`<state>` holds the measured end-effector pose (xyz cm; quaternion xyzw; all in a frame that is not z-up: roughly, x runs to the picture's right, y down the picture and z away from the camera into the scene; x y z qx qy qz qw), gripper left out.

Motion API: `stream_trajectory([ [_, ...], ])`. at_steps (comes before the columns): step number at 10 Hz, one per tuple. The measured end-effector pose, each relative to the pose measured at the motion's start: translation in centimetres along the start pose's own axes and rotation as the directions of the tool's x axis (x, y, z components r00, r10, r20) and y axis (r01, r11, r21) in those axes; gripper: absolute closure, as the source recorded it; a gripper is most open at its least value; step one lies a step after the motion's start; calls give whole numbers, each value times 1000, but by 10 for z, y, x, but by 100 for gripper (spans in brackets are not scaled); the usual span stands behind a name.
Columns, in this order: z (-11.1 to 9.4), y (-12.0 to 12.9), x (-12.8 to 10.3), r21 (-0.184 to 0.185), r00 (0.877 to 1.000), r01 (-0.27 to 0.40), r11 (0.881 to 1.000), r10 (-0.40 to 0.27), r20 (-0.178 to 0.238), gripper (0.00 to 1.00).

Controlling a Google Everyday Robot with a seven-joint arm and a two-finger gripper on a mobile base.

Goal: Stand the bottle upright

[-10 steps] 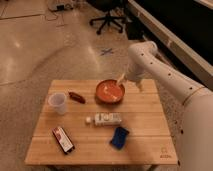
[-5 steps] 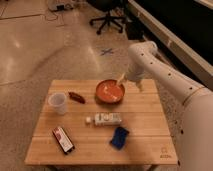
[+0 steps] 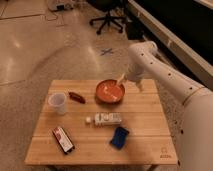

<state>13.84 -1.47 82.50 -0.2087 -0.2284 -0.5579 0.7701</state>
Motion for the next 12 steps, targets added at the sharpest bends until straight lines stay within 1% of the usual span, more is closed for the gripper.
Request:
stream_trajectory([
  [5, 0, 0, 0, 0, 1000, 1, 1000, -1, 0, 20],
  [6, 1, -1, -1, -6, 1000, 14, 1000, -14, 2, 20],
  [7, 5, -5, -7, -24, 998, 56, 998, -56, 15, 20],
  [8, 9, -12, -16, -44, 992, 123, 991, -121, 33, 20],
  [9, 12, -20, -25, -57, 983, 179, 982, -176, 47, 20],
  [10, 15, -33, -37, -71, 963, 263, 962, -259, 70, 20],
  [11, 19, -46, -46, -77, 943, 328, 941, -322, 86, 20],
  [12, 21, -57, -55, -76, 921, 385, 920, -377, 100, 20],
])
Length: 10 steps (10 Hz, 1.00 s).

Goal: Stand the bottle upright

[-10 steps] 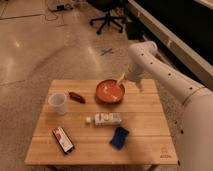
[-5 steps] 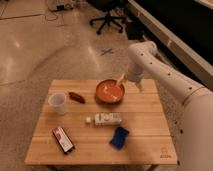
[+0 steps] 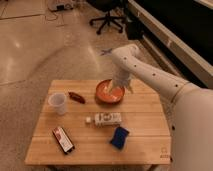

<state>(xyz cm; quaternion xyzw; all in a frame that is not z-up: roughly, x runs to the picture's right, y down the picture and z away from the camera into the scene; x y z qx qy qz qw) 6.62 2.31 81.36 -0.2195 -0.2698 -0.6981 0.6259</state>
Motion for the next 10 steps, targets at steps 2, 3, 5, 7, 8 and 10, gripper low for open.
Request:
stream_trajectory([
  [2, 5, -31, -9, 0, 991, 131, 991, -131, 19, 20],
  [3, 9, -41, -14, -4, 982, 189, 982, -189, 29, 20],
  [5, 22, -61, -30, -29, 942, 332, 943, -330, 63, 20],
  [7, 34, -73, -43, -59, 898, 435, 898, -429, 97, 20],
  [8, 41, -77, -50, -80, 869, 490, 868, -480, 119, 20],
  [10, 51, -84, -60, -111, 821, 566, 817, -548, 157, 20],
])
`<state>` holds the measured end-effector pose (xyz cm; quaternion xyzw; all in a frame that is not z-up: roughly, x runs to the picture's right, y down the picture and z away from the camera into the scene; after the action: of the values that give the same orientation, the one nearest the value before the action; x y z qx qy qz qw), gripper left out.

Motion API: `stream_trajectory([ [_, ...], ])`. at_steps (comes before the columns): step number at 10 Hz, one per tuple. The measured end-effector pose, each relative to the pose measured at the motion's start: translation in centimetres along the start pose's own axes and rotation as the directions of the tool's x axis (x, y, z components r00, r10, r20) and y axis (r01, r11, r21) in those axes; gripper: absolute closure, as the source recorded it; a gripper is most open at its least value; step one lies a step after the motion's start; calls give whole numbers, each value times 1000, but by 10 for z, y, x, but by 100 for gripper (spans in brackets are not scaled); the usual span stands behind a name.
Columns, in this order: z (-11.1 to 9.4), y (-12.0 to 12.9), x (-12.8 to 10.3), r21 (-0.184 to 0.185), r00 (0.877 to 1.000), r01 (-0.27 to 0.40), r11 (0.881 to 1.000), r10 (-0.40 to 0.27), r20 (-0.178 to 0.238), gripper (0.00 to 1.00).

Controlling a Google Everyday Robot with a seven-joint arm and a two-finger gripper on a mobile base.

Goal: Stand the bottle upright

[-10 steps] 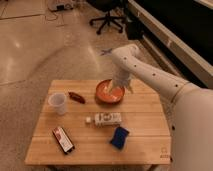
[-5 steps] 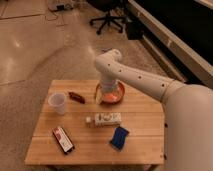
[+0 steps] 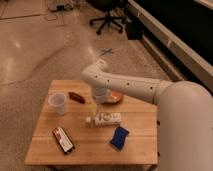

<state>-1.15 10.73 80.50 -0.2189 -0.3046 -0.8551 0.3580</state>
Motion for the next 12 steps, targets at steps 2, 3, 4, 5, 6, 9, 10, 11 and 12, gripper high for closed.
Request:
stream_trajectory([
  [2, 10, -11, -2, -39, 995, 90, 995, -88, 46, 20],
  [3, 15, -14, -3, -49, 992, 114, 992, -111, 61, 20],
  [4, 21, -17, -3, -60, 987, 144, 988, -139, 83, 20],
  [5, 30, -21, -2, -65, 981, 172, 983, -165, 103, 20],
  [6, 36, -25, 1, -65, 977, 187, 980, -179, 114, 20],
  [9, 53, -33, 13, -64, 972, 210, 976, -201, 125, 20],
  [10, 56, -34, 16, -66, 971, 215, 974, -206, 125, 20],
  [11, 62, -35, 17, -73, 968, 225, 972, -214, 131, 20],
  [12, 66, -34, 17, -82, 965, 234, 969, -221, 138, 20],
])
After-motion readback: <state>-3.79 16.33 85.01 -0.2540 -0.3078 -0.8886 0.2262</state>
